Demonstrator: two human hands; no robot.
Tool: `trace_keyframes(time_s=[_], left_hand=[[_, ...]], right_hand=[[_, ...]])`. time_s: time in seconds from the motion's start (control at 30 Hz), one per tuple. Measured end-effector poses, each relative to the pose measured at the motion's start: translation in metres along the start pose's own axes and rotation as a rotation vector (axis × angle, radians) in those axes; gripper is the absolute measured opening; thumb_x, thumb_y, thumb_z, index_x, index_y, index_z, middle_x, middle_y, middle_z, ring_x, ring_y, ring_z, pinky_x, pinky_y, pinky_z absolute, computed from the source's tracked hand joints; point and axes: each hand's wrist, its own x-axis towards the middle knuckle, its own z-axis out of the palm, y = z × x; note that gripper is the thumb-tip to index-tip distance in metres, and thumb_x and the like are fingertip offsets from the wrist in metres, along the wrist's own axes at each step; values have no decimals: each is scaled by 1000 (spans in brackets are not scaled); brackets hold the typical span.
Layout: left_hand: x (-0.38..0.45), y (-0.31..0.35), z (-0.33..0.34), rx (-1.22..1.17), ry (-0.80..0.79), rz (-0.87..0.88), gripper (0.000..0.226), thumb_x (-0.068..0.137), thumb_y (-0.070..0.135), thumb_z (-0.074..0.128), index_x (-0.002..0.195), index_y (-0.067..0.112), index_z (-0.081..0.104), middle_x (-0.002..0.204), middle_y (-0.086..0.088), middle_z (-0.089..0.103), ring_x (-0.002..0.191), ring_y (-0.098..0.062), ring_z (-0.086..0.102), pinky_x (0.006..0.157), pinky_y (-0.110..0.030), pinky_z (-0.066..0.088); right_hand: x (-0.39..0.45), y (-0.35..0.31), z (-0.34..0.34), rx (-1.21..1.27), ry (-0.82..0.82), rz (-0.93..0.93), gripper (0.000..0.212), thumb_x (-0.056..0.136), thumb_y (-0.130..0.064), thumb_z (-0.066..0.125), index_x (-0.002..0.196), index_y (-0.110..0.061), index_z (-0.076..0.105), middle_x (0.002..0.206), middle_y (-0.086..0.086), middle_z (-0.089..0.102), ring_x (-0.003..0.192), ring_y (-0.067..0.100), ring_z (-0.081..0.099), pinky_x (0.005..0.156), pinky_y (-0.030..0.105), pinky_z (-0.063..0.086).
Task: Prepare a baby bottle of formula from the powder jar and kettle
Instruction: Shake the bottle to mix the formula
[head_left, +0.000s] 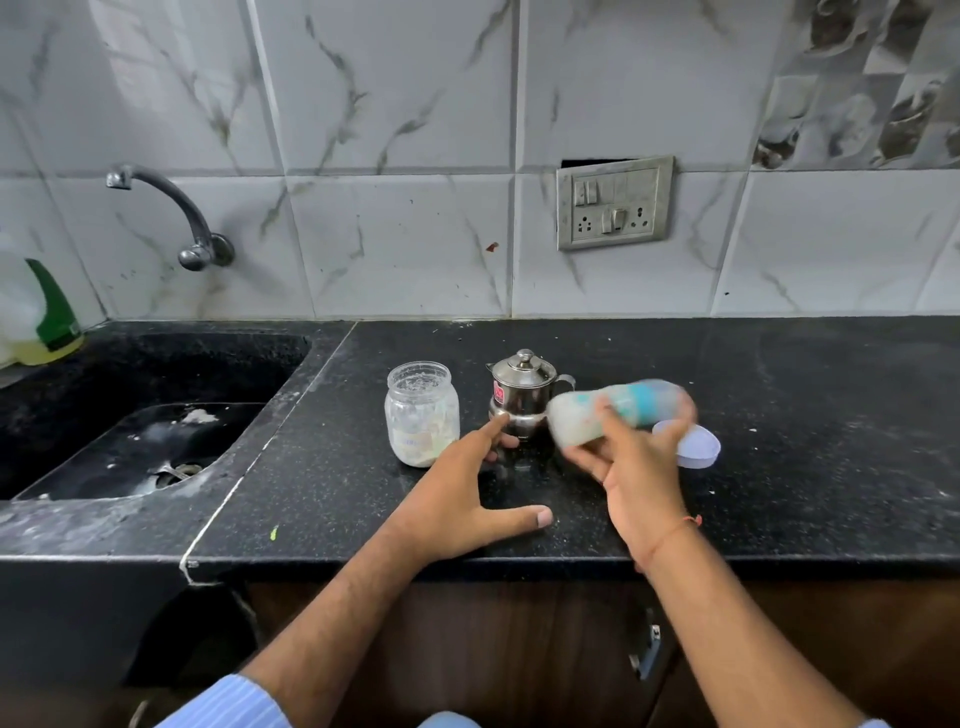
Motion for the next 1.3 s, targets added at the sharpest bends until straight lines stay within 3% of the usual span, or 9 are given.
trace_keyframes(time_s=[0.07,0.2,0.3,0.43,0.53,0.9,1.0,1.13,1.3], left_hand=[[0,0,0,15,9,15,124,76,64,94,173,23,28,147,23,56,136,6,53,118,-19,45],[0,0,-1,3,6,6,122,77,62,94,173,26,27,147,23,55,133,10,51,113,-13,44],[0,0,0,14,7,16,123,76,63,94,172,23,29,145,22,57,134,7,54,116,-18,46],[1,-3,0,2,-5,-5,125,73,71,91,172,29,27,146,26,55,136,5,52,120,-26,46],[0,-3,1,24,-7,0,125,73,72,90,172,26,29,145,26,56,137,3,54,121,-31,47],[1,-3,0,35,-16,-18,127,72,75,89,173,28,27,147,28,54,137,2,52,122,-31,45],[0,-2,1,40,-14,-5,127,72,73,90,173,25,29,146,26,56,136,3,54,121,-29,46],[1,-1,0,28,-13,-18,128,71,76,88,173,26,28,146,28,55,135,5,52,121,-25,45],[0,-1,-1,29,-14,-11,128,71,76,87,173,25,29,144,28,55,136,7,52,121,-27,45]], right_hand=[[-5,3,3,-225,-220,45,79,90,-4,82,144,-43,40,128,20,68,108,38,76,72,54,65],[-2,-1,-1,15,0,0,72,96,-8,76,146,-36,34,140,16,63,113,40,75,70,53,65],[-7,0,3,-199,-195,39,76,92,-5,79,146,-40,39,126,17,70,107,37,77,68,52,66],[0,-2,-4,27,7,-5,71,96,-7,76,144,-39,34,137,14,64,113,40,74,71,54,65],[-5,1,0,-232,-235,55,76,91,-5,81,142,-45,42,130,22,66,109,39,76,72,55,65],[1,-5,-4,34,17,2,71,97,-7,75,147,-34,32,136,15,65,107,36,77,69,53,66],[-3,-3,-2,-204,-231,72,74,92,-5,79,144,-40,40,126,19,69,102,34,78,66,51,65],[0,-4,-6,20,2,10,65,96,-8,76,138,-39,37,131,13,66,113,41,74,69,53,65],[-2,-1,-1,-140,-113,26,73,92,-5,80,142,-41,41,131,18,67,107,38,77,67,52,65]])
